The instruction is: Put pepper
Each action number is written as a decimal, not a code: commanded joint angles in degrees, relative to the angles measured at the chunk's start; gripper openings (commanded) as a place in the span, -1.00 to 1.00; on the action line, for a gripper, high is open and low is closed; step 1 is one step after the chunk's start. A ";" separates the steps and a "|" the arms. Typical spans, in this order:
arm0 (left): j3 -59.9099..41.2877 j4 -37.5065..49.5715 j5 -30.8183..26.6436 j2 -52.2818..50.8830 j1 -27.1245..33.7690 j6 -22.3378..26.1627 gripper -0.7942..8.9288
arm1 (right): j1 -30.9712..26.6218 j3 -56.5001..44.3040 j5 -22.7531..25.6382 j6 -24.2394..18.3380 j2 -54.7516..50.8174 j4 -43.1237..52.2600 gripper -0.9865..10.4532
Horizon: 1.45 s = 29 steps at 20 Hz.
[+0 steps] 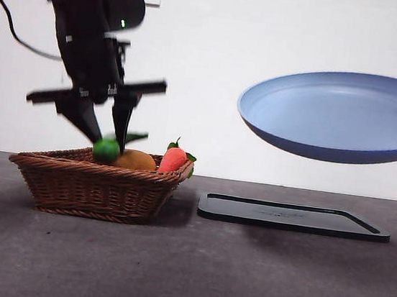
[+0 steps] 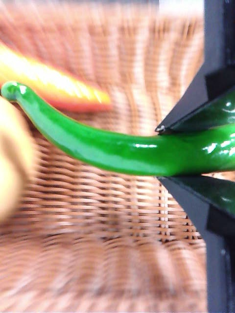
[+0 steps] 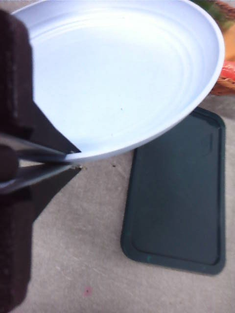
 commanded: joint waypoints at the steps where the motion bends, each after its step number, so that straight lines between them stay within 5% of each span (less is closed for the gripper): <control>1: 1.42 0.28 1.38 -2.38 -0.66 0.94 -0.61 | 0.15 0.85 -0.39 0.81 2.14 0.55 -0.82; 9: 1.42 2.29 14.32 -10.60 -8.37 3.15 -0.61 | 2.95 0.85 -5.05 9.35 12.79 3.63 -0.82; 17: 1.42 3.17 5.33 -5.77 -22.75 12.76 -0.61 | 9.14 0.85 -4.96 15.47 15.63 6.58 -0.82; 26: 1.42 2.10 2.14 0.07 -24.02 16.13 -0.60 | 10.29 0.85 -4.98 16.00 15.63 6.54 -0.82; 29: 1.42 1.73 2.16 0.20 -24.02 16.13 -0.43 | 10.29 0.85 -4.96 15.98 15.63 6.54 -0.82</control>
